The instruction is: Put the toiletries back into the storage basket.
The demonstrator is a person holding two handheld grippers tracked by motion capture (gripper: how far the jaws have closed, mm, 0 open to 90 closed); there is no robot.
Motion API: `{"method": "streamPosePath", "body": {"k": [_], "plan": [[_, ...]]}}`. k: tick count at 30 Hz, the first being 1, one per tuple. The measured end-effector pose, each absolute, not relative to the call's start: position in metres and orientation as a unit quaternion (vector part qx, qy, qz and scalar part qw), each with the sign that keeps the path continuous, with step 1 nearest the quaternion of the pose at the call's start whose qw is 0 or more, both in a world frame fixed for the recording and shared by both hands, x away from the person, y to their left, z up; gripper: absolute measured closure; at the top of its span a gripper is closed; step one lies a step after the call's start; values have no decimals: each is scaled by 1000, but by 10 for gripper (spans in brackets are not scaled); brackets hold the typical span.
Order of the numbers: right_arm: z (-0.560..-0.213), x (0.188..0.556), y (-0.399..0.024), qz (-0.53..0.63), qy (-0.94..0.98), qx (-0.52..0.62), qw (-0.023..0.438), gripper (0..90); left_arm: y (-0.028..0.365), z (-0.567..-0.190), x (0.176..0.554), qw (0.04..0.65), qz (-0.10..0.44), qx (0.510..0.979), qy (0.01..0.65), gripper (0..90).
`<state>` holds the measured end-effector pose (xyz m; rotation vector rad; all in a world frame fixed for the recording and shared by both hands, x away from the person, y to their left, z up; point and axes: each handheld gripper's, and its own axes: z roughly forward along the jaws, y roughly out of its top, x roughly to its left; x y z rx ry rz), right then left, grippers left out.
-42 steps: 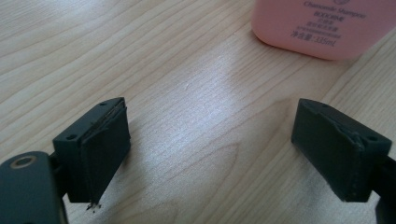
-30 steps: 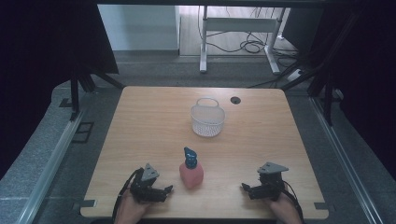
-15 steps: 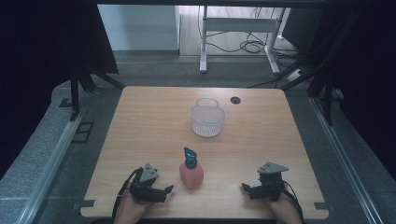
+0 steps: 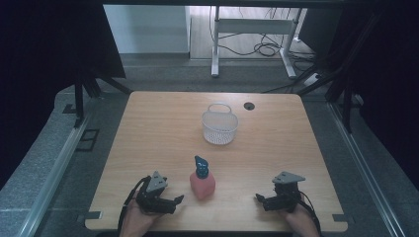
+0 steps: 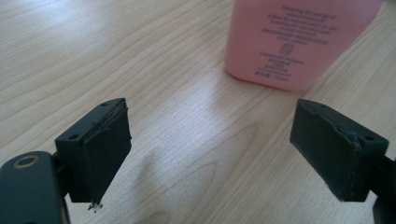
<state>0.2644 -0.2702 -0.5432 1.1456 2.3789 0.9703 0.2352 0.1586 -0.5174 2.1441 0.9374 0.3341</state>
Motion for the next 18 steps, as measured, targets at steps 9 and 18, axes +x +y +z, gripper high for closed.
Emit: {"method": "streamPosePath", "body": {"k": [9,18], "plan": [[-543,266,-269,341,834,402,163,0,156,-511,236,384,125,841,360,123],[-543,266,-269,341,834,402,163,0,155,-500,239,392,124,840,354,128]]}}
